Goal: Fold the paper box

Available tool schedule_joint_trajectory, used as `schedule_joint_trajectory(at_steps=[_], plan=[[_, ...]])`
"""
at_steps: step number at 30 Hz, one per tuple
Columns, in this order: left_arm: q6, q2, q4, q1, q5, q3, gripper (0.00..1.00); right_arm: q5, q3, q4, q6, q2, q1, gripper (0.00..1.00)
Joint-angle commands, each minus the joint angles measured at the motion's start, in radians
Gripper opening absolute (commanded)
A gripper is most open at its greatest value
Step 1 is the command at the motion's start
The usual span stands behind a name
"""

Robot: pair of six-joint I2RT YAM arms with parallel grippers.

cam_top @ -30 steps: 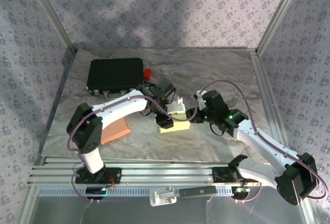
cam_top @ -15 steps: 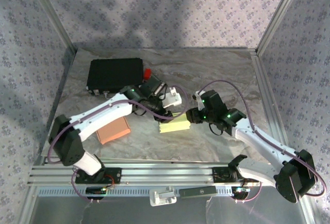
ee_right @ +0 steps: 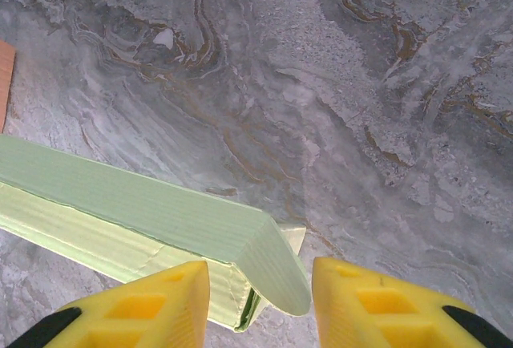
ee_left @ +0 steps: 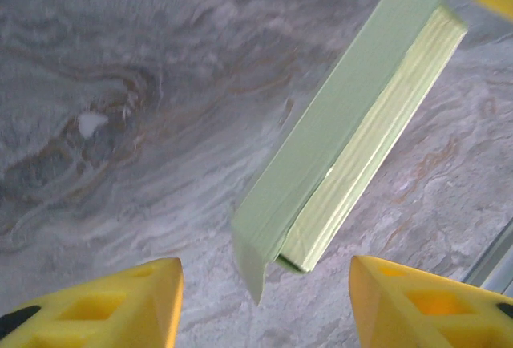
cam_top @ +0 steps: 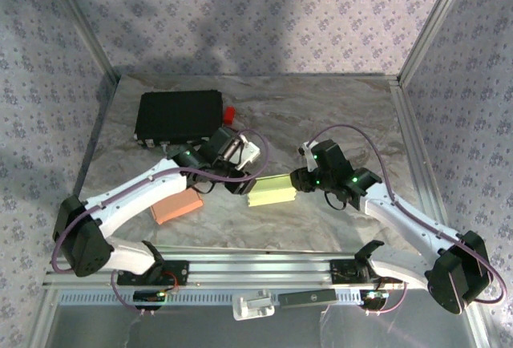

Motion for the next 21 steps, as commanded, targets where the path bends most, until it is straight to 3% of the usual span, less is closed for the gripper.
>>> schedule_joint_trajectory(at_steps=[1,4,12,21], plan=[[-0.063,0.001,-0.011,0.002,-0.045,-0.010,0.53,0.012,0.033,-0.009,-0.011,0.006,0.007,0.39],[-0.069,0.020,-0.006,-0.004,-0.047,-0.010,0.45,0.017,0.036,-0.016,-0.009,0.004,0.007,0.38],[-0.059,0.058,-0.006,-0.029,-0.096,-0.012,0.43,0.026,0.041,-0.030,-0.014,0.010,0.006,0.35],[-0.095,0.072,-0.005,-0.039,-0.094,-0.011,0.33,0.044,0.041,-0.045,-0.014,0.012,0.008,0.30]])
